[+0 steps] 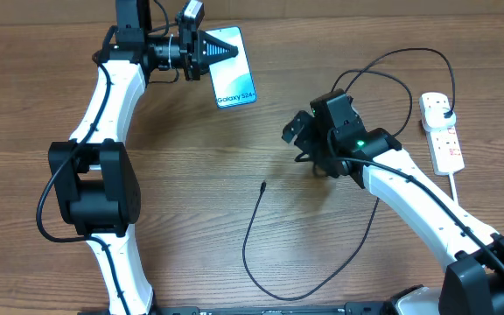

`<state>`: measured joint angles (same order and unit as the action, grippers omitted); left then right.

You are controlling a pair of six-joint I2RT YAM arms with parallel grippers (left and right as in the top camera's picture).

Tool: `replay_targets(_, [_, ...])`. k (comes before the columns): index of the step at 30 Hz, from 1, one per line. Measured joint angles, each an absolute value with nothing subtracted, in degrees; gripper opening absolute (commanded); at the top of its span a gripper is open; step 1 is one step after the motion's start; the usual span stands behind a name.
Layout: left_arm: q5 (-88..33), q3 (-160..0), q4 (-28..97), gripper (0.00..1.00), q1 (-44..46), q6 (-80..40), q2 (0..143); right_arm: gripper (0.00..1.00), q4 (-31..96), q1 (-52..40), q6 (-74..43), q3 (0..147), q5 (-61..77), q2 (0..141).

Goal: Plug charger to phone and switch on socket
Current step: 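Pull the right gripper back and hold the phone upright with the left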

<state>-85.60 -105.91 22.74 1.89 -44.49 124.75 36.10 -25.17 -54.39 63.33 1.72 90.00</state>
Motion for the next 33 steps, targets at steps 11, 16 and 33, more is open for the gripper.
replay_targets(11, [-87.07, -105.91, 22.76, 0.04, 2.26, -39.83, 124.75, 1.0, 38.44, -25.15, -44.93, 63.33, 6.2, 90.0])
replay_targets(16, [-87.26, -105.91, 22.92, 0.04, 2.26, -37.1, 124.75, 1.0, 39.64, -25.15, -42.72, 63.33, 7.27, 90.0])
replay_targets(33, [-85.17, -105.93, 46.5, 0.04, 2.26, -21.56, 124.75, 1.0, 43.64, -25.15, -39.77, 63.33, 7.53, 90.0])
